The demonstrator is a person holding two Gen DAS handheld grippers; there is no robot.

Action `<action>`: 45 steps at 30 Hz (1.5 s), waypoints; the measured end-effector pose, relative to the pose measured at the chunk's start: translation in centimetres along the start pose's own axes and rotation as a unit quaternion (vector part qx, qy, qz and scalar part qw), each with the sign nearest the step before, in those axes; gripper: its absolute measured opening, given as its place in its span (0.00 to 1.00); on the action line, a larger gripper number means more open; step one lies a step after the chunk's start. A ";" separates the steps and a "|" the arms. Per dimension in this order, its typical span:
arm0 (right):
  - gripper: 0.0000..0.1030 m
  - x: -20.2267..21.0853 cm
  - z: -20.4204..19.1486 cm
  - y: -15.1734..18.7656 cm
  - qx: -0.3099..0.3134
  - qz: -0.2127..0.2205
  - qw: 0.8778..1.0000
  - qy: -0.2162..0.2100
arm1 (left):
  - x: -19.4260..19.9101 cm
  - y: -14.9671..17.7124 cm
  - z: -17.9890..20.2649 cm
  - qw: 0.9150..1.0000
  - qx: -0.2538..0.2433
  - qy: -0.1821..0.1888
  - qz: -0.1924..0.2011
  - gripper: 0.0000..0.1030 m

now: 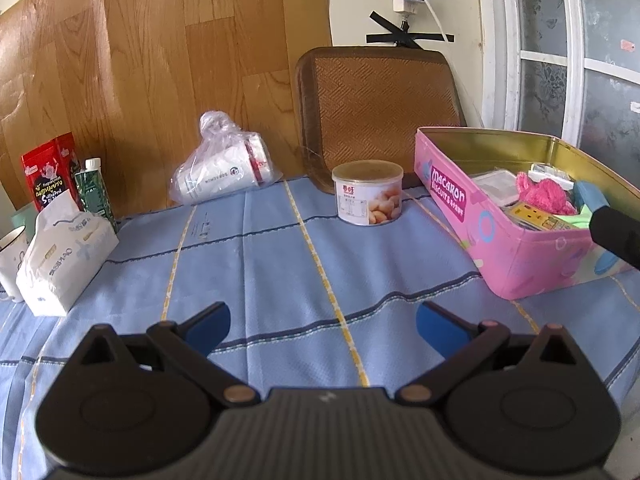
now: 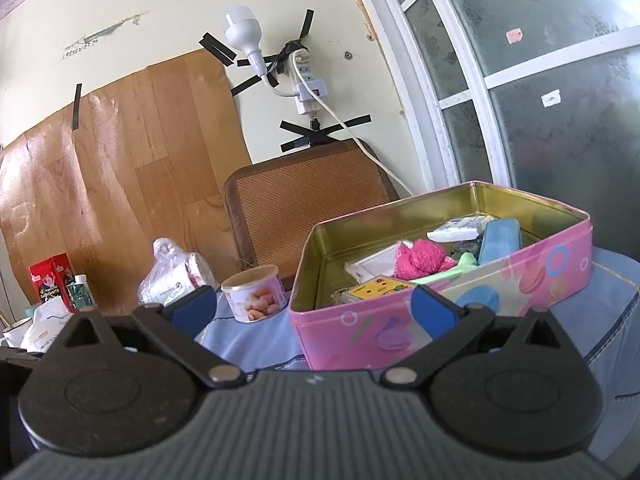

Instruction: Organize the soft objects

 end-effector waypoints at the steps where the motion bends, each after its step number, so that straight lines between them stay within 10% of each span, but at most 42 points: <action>1: 1.00 0.0 0.0 0.0 -0.002 0.000 1.000 0.000 | 0.0 0.0 0.0 1.000 0.000 0.000 -0.001 1.00; 45: 1.00 -0.1 0.5 0.6 -0.013 -0.007 0.999 0.029 | -0.6 0.6 1.2 0.999 -0.023 0.021 -0.033 1.00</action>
Point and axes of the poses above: each gripper's, at about its wrist camera, not at the fingertips, and x roughly against the way its jaws point, z to its right, y to its underside, the point moved 5 cm from there along -x, roughly the way its jaws point, and after that the axes turned 7 degrees about -x, right-handed, at the moved point
